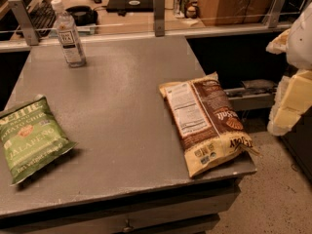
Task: Move brown chip bag near blue plastic bottle
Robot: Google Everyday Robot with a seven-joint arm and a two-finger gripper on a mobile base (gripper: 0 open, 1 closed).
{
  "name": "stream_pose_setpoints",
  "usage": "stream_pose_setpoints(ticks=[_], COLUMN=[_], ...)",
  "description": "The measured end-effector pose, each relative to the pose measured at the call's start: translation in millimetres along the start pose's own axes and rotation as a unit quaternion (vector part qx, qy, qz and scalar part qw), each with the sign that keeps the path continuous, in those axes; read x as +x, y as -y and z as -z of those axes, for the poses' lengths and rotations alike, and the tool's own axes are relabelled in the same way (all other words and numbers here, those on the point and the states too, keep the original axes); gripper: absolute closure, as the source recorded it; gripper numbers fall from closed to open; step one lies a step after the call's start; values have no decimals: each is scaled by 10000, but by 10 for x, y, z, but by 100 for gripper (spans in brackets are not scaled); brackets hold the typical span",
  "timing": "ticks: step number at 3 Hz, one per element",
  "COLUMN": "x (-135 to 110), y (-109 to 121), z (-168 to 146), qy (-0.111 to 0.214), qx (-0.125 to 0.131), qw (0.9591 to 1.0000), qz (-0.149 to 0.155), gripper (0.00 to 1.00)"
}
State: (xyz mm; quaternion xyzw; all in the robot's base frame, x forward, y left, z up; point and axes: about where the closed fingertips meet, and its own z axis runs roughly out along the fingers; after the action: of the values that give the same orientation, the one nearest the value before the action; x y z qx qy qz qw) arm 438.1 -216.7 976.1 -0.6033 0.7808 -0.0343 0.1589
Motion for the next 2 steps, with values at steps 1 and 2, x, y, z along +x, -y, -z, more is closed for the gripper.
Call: stream_pose_setpoints(ticks=[1, 2], x=[0, -77], y=[0, -1], z=[0, -237], qy=[0, 242], qx=[1, -249], qw=[10000, 9992], qz=[0, -183], gripper=[0, 0])
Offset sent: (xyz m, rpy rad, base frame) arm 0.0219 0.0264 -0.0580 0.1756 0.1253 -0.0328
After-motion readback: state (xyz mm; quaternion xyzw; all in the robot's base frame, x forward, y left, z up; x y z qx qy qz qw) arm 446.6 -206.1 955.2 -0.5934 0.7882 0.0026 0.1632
